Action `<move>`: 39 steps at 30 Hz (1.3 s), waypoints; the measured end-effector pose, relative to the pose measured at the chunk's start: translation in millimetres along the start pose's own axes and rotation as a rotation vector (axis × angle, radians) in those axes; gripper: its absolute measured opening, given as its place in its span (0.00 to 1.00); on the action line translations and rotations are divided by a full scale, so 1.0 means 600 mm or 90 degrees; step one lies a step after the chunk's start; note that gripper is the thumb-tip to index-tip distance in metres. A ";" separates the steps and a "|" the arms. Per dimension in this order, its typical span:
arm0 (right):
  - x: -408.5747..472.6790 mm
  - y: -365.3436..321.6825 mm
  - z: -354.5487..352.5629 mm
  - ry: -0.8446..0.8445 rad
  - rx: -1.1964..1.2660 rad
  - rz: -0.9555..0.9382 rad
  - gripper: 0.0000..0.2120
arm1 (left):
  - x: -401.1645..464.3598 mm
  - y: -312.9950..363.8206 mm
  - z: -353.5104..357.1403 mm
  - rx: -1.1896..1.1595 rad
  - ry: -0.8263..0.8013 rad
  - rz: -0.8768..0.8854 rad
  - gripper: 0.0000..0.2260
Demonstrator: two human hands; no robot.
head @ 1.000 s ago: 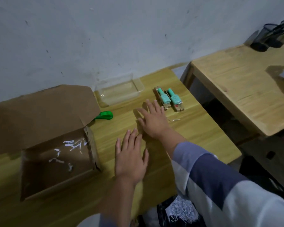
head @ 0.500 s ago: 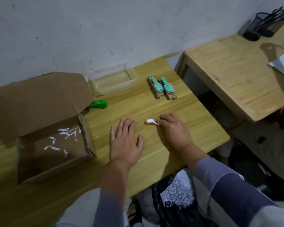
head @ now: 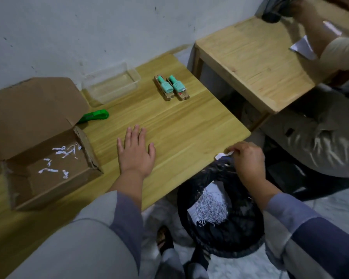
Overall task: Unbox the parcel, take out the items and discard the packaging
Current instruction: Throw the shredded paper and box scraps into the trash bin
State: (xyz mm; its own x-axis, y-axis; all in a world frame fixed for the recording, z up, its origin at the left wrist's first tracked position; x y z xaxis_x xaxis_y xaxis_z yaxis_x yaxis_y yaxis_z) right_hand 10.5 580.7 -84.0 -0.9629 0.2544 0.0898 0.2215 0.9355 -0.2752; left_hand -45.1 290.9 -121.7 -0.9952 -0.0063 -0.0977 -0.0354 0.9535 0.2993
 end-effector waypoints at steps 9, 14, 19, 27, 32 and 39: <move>-0.099 0.115 0.065 -0.199 0.053 0.205 0.13 | 0.000 -0.002 0.005 0.007 0.008 0.012 0.26; -0.117 0.117 0.109 -0.371 0.038 0.208 0.19 | 0.000 -0.006 0.008 0.013 0.011 0.015 0.26; -0.101 0.120 0.080 -0.203 0.031 0.259 0.16 | 0.002 -0.008 0.009 0.011 0.020 0.022 0.26; -0.062 0.094 0.040 -0.210 0.003 0.209 0.13 | 0.002 -0.006 0.008 0.012 -0.006 0.017 0.26; -0.017 0.049 0.004 -0.191 -0.007 0.158 0.13 | 0.005 -0.005 0.001 0.021 -0.079 0.005 0.27; 0.040 -0.114 -0.019 -0.219 0.006 0.025 0.13 | 0.028 -0.006 -0.072 -0.101 -0.154 0.018 0.24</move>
State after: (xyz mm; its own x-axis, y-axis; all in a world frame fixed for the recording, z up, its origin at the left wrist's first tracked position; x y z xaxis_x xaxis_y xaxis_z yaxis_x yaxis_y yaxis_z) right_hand -25.8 525.7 -52.1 -0.9495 0.1918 -0.2484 0.2600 0.9239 -0.2807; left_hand -65.6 274.6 -83.4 -0.9458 0.1107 -0.3053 -0.0403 0.8928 0.4486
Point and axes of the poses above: each hand's wrist, its own x-axis towards the middle knuckle, its own z-axis out of the palm, y = z × x, the point moved 4 cm from there along x, towards the middle knuckle, and after that the axes turned 7 degrees about -x, right-handed, at the moved point
